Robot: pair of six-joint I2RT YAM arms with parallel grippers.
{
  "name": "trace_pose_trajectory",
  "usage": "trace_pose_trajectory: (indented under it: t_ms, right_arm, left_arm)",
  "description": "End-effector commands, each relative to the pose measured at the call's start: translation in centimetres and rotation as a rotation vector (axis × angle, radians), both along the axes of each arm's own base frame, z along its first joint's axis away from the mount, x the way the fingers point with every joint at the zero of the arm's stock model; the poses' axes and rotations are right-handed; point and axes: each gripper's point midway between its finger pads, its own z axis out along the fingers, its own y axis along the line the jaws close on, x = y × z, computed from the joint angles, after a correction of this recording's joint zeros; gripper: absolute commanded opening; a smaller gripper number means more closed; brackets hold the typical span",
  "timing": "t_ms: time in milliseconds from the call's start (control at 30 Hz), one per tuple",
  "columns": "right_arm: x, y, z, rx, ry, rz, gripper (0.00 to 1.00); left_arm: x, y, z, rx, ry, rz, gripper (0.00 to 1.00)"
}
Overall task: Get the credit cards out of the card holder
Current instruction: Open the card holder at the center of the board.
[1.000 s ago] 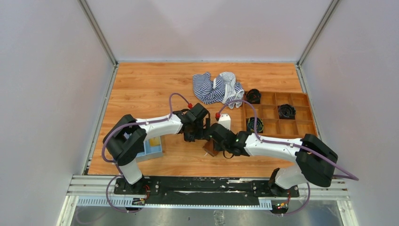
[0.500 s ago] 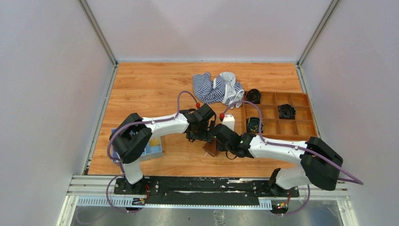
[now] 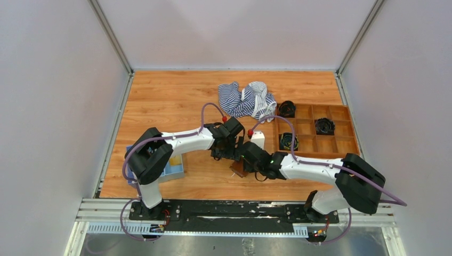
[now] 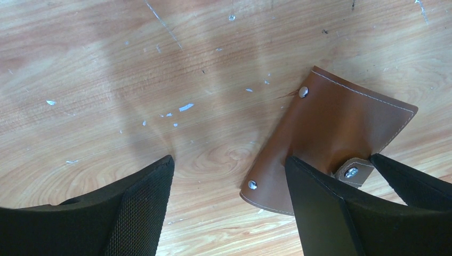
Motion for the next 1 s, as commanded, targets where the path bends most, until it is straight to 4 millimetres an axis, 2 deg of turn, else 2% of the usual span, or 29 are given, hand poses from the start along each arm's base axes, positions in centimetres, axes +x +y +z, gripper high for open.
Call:
trace_pose_trajectory:
  t_ms: [0,67,267,367,433,500,567,633,833,967]
  right_arm:
    - [-0.1,-1.3,-2.2,-0.063,0.029,-0.035,0.41]
    - [-0.2,-2.0,-2.4,-0.081,0.03,-0.05,0.38]
    - [-0.2,-2.9,-0.8,-0.063,-0.007,-0.069,0.1]
    - [-0.4,-3.3,0.2,-0.035,-0.025,-0.074,0.06]
    - [-0.7,-3.8,0.7,-0.013,-0.034,-0.081,0.08]
    - [-1.1,-4.5,1.1,0.003,-0.034,-0.097,0.15]
    - [-1.8,-5.5,0.9,0.007,-0.026,-0.114,0.26]
    - [-2.4,-6.5,0.4,0.015,-0.015,-0.131,0.33]
    - [-4.0,-9.1,-1.8,0.032,0.009,-0.201,0.39]
    - [-4.1,-8.8,-0.8,0.081,-0.003,-0.189,0.4]
  left_arm:
    - [-4.4,6.9,-7.4,0.319,0.15,-0.03,0.82]
    - [-4.4,6.9,-7.4,0.32,0.151,-0.031,0.82]
    - [-4.5,7.2,-7.6,0.328,0.155,-0.033,0.83]
    - [-4.6,7.3,-7.7,0.335,0.159,-0.033,0.83]
    - [-4.7,7.4,-7.7,0.335,0.159,-0.031,0.83]
    - [-4.7,7.4,-7.6,0.331,0.158,-0.031,0.83]
    - [-4.7,7.0,-7.1,0.311,0.156,-0.036,0.83]
    - [-4.4,6.6,-6.3,0.289,0.14,-0.038,0.84]
    - [-2.6,4.4,-1.3,0.169,0.03,-0.048,0.91]
    - [-1.9,3.0,1.9,0.142,-0.064,-0.09,0.94]
